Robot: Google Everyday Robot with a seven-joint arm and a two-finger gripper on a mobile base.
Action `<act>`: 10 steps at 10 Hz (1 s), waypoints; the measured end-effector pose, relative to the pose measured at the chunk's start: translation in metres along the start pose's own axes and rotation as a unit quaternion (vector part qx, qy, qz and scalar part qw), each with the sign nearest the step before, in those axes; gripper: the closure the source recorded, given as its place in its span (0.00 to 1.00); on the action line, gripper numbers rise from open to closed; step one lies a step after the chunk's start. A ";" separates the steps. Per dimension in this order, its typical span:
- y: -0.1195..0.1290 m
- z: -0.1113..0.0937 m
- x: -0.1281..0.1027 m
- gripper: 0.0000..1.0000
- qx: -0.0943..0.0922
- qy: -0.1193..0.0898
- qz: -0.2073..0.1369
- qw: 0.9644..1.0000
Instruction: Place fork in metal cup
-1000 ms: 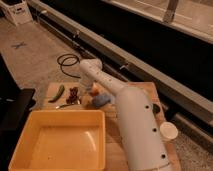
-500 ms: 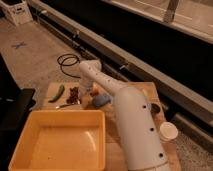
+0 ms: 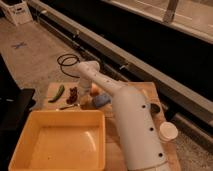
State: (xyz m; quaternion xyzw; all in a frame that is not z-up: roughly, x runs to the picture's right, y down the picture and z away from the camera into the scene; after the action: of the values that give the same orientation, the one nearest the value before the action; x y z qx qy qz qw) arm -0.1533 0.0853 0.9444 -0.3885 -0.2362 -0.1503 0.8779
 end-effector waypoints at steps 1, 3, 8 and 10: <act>0.001 0.000 -0.001 1.00 0.001 0.001 -0.003 1.000; 0.000 -0.012 -0.006 1.00 0.020 -0.001 -0.009 1.000; -0.006 -0.077 -0.020 1.00 0.090 -0.004 -0.028 0.996; -0.007 -0.091 -0.019 1.00 0.112 -0.005 -0.035 0.993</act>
State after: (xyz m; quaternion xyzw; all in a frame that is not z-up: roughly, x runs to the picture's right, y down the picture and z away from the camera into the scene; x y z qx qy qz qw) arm -0.1456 0.0131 0.8850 -0.2802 -0.2691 -0.1515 0.9089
